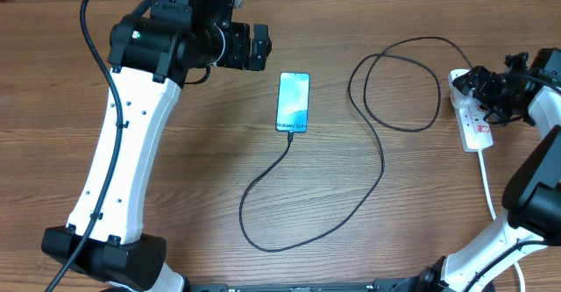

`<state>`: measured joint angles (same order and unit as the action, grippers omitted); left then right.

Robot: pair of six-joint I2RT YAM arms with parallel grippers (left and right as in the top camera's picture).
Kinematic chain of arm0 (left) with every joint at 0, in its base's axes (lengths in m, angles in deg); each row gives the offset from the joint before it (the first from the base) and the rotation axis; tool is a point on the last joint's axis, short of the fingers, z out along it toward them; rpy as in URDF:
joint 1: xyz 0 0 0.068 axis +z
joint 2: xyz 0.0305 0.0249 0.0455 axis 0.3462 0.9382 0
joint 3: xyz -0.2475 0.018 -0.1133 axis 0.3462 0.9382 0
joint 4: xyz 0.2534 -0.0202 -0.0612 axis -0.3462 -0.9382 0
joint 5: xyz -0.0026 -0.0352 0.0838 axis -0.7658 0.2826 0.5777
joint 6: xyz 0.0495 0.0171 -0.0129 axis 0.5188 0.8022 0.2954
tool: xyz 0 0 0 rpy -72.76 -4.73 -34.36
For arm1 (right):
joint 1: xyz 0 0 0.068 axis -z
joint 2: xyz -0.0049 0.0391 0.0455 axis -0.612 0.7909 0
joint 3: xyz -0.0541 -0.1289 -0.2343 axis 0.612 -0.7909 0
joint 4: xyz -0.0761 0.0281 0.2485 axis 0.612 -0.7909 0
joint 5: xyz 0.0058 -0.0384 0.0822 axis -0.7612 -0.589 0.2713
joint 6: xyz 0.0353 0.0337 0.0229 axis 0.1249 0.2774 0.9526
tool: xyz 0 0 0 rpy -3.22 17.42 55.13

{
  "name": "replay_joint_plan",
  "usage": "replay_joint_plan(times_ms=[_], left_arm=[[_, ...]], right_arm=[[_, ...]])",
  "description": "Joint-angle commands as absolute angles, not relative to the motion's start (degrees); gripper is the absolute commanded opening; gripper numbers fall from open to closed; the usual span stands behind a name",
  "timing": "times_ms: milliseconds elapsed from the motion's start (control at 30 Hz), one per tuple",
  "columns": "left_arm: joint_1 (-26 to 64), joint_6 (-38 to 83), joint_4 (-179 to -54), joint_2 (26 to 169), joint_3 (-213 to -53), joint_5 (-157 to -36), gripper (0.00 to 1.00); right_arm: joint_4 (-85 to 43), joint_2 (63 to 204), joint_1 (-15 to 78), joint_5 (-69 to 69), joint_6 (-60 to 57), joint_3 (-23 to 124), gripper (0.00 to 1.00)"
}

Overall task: Plug charger to phone and switch on socket
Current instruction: 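Press the orange rocker switch down with the right gripper, then lift the right gripper off the switch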

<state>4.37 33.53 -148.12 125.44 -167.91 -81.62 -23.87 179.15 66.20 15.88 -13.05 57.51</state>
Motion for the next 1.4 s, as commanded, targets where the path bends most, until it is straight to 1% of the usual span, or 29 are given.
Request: replay_joint_plan(times_ms=[0,633,1033,1367], left_arm=[[4.4,33.1,-148.0,124.0,-168.2,-82.3,1.00],[4.4,33.1,-146.8,124.0,-168.2,-82.4,1.00],[4.4,33.1,-146.8,124.0,-168.2,-82.3,1.00],[4.4,33.1,-146.8,124.0,-168.2,-82.3,1.00]], right_arm=[[-26.2,181.3,64.0,19.4,-10.8,53.7,0.97],[-28.9,181.3,64.0,21.7,-10.8,53.6,0.96],[-26.8,180.5,64.6,21.5,-10.8,51.3,0.96],[-27.6,171.6,64.6,17.0,-10.8,51.3,0.97]])
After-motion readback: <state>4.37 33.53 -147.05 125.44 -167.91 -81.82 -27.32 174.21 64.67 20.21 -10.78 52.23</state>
